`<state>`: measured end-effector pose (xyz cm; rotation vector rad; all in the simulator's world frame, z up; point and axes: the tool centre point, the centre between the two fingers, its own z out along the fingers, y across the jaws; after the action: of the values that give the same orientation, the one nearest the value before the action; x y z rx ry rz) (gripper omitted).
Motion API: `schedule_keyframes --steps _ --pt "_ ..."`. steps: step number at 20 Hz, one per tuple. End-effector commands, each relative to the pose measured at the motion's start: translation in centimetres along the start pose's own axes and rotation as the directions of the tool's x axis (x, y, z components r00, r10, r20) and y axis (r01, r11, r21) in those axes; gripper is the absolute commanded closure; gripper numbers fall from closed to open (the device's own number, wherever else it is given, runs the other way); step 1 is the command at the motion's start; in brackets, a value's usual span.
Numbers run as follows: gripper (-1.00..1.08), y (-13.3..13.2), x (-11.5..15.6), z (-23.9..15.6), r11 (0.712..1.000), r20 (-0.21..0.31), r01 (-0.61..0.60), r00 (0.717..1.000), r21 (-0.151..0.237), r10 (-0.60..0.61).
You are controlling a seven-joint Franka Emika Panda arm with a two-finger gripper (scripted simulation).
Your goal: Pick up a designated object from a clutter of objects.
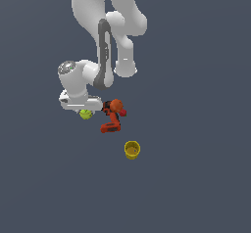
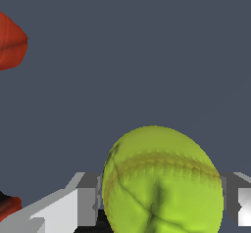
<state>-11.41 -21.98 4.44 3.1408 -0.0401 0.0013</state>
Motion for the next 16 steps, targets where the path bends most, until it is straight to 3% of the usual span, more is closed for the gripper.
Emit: schedule_keyframes --steps 1,9,16 --pt "1.08 -0.1 0.0 0.1 1.000 0.001 0.002 1.000 0.000 -0.002" --pt "1.08 -0.6 0.2 -0.4 1.000 0.000 0.000 1.000 0.000 0.000" --pt "1.08 -3.1 1.1 -2.3 1.000 0.000 0.000 1.000 0.000 0.000"
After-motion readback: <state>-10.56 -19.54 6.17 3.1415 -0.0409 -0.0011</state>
